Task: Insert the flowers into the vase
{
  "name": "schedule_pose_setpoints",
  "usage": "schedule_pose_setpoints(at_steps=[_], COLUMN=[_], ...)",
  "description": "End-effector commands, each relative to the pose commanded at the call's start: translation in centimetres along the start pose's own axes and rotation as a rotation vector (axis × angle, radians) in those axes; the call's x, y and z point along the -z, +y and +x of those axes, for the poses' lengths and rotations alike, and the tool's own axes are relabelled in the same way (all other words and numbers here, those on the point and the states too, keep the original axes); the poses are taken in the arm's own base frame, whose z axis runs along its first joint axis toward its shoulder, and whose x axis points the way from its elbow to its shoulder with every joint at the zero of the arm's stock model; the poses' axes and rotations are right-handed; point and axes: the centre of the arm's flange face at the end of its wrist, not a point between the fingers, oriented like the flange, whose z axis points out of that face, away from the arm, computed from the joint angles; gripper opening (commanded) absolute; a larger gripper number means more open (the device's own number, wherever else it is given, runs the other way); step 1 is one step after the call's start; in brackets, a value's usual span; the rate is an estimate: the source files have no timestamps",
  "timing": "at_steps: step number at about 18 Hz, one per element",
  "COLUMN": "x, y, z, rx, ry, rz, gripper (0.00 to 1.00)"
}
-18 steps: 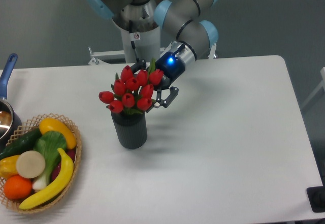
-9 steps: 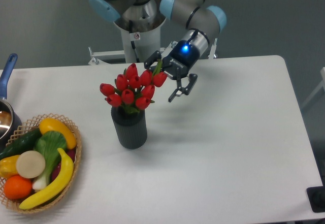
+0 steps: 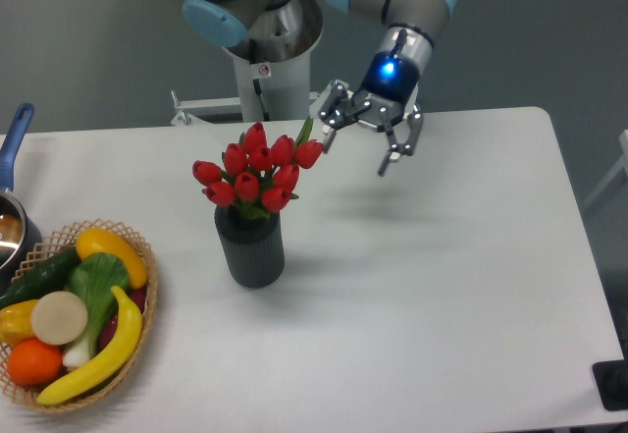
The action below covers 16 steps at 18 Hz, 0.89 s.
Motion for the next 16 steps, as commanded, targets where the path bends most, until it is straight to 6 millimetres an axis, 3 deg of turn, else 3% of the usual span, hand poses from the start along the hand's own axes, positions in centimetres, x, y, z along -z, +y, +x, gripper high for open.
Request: schedule_pose_setpoints(at_steps=[3,5,8,10,12,16], x=[2.4,1.9,3.1,1.3,0.8,-2.5], y=[2.3,3.5,2.6,3.0,3.5,3.0], z=[-2.3,-4.0,-7.7,-9.3,-11.4,-13.7], rx=[0.047,0.087,0.029,-0.007,-0.029,-0.084], ry=[-0.058,-0.045,-0.065,-0.027,-0.018,0.034], rz=[-0.074,-0.101,-0.275,-0.366,-0.451,-0.562], gripper=[1.00,1.00,1.00,1.00,1.00,1.00])
